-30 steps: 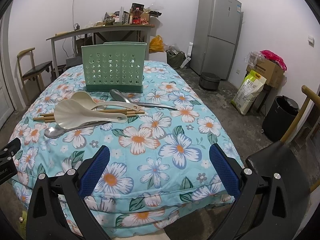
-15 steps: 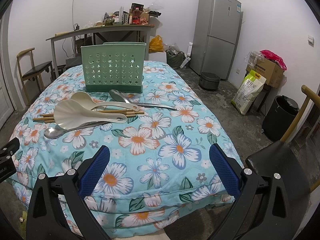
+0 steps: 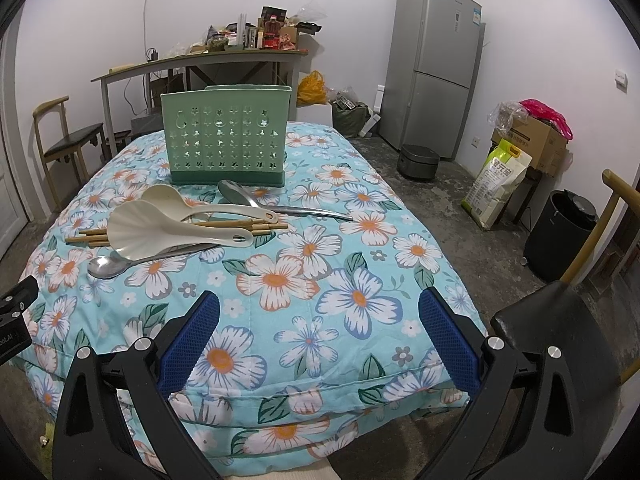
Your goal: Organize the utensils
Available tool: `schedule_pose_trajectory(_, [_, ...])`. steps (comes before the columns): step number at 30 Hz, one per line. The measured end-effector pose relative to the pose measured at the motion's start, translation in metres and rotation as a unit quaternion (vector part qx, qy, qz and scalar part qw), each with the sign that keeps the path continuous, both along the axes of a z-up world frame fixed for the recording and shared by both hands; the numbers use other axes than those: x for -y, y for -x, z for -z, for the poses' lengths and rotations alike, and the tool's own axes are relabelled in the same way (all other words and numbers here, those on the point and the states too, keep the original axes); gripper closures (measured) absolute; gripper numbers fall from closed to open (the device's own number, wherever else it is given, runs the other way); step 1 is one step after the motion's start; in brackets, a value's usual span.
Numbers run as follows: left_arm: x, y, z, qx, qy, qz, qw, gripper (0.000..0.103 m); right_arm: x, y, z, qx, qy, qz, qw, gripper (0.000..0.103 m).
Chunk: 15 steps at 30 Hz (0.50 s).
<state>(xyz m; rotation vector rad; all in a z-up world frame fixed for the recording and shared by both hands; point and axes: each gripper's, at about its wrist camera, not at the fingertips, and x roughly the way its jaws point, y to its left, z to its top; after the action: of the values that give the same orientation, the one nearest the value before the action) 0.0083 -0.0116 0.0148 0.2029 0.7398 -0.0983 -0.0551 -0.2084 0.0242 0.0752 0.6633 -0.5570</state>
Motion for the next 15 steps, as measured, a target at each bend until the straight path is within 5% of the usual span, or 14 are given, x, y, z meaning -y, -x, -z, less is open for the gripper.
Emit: schedule_pose_trajectory(15, [-0.003,-0.016,0.01,-0.017,-0.006,-0.01,0.9998,0.008,0.003,-0.017,0.009,-0.016,-0.01,-0.008,1.0,0.006])
